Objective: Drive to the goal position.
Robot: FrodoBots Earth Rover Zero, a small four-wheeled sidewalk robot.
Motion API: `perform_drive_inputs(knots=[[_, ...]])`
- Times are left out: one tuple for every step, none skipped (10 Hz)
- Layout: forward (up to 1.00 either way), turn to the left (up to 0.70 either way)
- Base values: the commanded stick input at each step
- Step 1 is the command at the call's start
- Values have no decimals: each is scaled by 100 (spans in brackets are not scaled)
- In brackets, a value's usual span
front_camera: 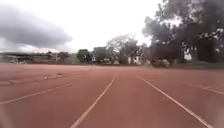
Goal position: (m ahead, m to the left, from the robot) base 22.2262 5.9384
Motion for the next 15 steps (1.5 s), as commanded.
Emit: perform_drive_inputs(knots=[[45,0],[45,0],[45,0],[45,0],[45,0],[45,0],[45,0],[45,0],[45,0],[45,0],[45,0],[45,0],[45,0],[45,0],[45,0]])
